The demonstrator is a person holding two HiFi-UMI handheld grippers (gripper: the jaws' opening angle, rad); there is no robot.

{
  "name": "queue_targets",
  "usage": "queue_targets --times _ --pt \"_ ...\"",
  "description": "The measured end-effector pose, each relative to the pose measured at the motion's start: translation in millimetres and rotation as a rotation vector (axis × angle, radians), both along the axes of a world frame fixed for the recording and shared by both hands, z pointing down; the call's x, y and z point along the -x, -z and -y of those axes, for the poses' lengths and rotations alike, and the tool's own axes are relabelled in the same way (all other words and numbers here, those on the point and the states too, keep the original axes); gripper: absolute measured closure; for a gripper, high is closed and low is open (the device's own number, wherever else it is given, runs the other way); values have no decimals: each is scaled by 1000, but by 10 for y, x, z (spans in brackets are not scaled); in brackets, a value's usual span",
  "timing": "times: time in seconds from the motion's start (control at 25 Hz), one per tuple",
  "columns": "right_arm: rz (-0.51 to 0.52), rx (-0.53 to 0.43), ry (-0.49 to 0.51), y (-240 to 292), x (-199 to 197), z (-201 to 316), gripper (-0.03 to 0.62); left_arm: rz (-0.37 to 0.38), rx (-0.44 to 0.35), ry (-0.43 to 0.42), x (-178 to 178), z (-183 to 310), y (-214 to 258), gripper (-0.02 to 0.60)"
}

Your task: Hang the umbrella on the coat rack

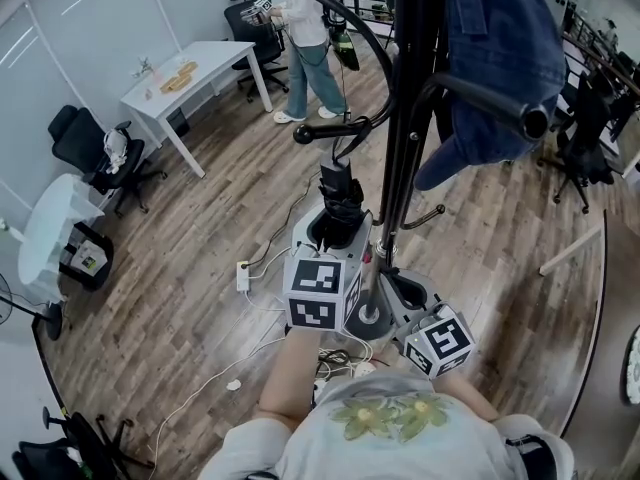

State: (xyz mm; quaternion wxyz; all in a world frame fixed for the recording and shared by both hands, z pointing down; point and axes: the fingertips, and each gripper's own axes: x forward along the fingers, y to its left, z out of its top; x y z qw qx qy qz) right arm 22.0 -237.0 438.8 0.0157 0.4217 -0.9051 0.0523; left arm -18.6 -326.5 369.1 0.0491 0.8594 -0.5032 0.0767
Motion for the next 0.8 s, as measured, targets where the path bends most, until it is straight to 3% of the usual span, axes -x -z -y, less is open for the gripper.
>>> queue_targets --times 0.8 --pt "9 6 -72 -45 -250 -37 589 19 35 -51 -253 20 -236 345"
